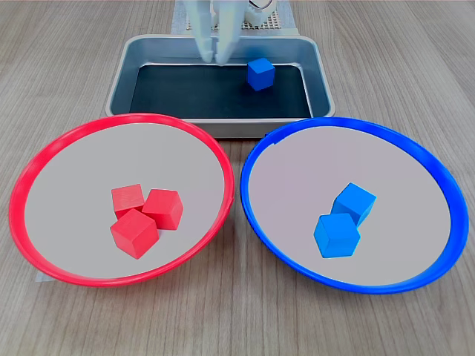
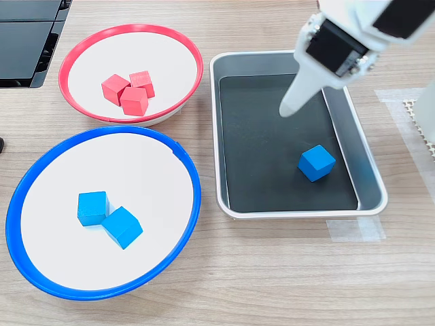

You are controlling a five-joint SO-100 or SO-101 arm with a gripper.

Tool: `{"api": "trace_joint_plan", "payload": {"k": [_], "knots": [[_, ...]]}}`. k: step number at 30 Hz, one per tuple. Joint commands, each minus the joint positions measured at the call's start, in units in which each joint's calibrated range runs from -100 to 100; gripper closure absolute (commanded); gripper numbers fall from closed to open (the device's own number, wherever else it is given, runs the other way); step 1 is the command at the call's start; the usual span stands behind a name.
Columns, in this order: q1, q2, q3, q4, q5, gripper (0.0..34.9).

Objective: Move six blocks from tray to matching dishes

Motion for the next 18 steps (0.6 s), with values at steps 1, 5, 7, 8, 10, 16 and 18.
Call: {"api": "trace_joint_plan", "payload": {"k": [1,5,7,8,10,16,18], "knots": [[-6.2,-3.0,-0.1,6.1,-5.7,17.9],[-9.4,-2.4,0.1,8.6,-8.5,10.9],[-10.3,-2.1,0.8,8.7,-8.9,11.2],[-10.5,-1.8,1.3,8.7,-8.8,11.8],[-10.7,-0.9,1.8,8.5,-8.7,12.7],[-10.3,2.8,2.7,3.5,-8.7,16.8],[-10.3,3.8,3.8,0.7,-8.5,17.6]]}}
